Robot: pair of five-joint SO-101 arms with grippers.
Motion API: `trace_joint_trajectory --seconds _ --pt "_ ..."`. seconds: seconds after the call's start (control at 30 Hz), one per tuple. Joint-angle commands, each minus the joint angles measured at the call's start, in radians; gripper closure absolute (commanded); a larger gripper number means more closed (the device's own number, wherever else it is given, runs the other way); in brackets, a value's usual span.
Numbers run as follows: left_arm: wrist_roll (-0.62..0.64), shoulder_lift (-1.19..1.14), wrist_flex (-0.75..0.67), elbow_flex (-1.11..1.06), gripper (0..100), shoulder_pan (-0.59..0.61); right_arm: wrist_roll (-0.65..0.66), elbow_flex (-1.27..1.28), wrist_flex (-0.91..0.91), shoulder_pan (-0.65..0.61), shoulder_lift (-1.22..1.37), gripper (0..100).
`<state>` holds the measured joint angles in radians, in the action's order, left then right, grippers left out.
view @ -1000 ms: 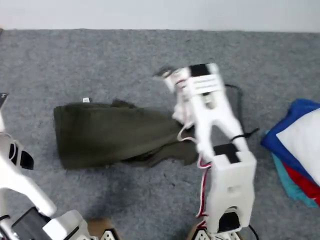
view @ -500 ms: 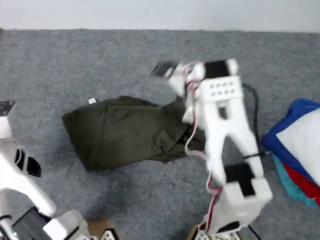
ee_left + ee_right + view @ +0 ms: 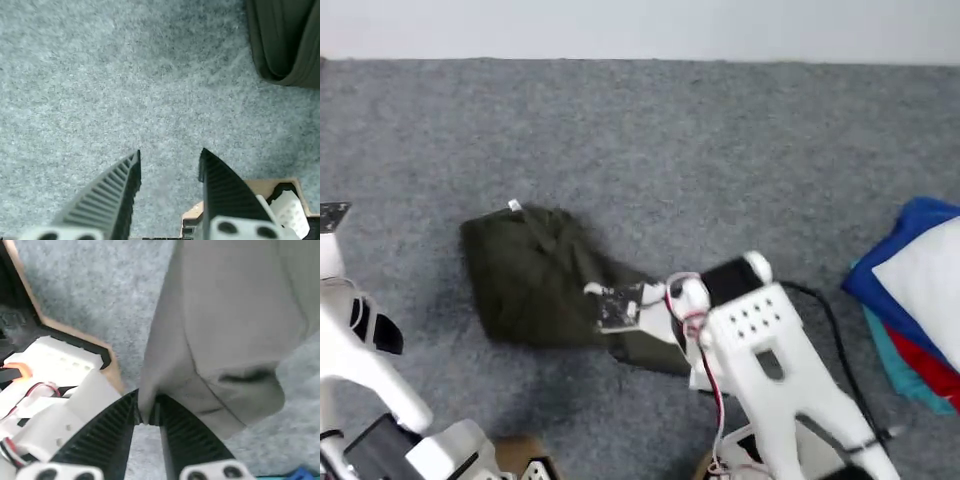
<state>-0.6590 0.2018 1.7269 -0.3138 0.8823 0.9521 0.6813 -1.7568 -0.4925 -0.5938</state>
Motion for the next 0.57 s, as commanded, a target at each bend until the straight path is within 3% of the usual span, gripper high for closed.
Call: trace_joint_trajectory --seconds 0.0,0.17,0.23,0.37,0.53 --pt "-0.008 0.028 -0.003 0.002 82 -0.003 0.008 0.006 -0.045 -0.002 -0.108 92.5" --pt "-0.008 0.028 -0.003 0.001 82 -0.003 0.008 -0.063 -0.045 0.001 -0.216 71.1" --pt "-0.008 0.028 -0.003 0.001 82 -0.003 0.008 -0.130 -0.045 0.025 -0.239 67.0" --pt "-0.008 0.028 -0.003 0.001 82 -0.003 0.008 -0.319 -0.033 0.120 -0.245 69.5" --pt "-0.006 0.028 -0.002 -0.001 82 -0.021 0.000 -0.374 0.140 0.239 -0.093 72.2"
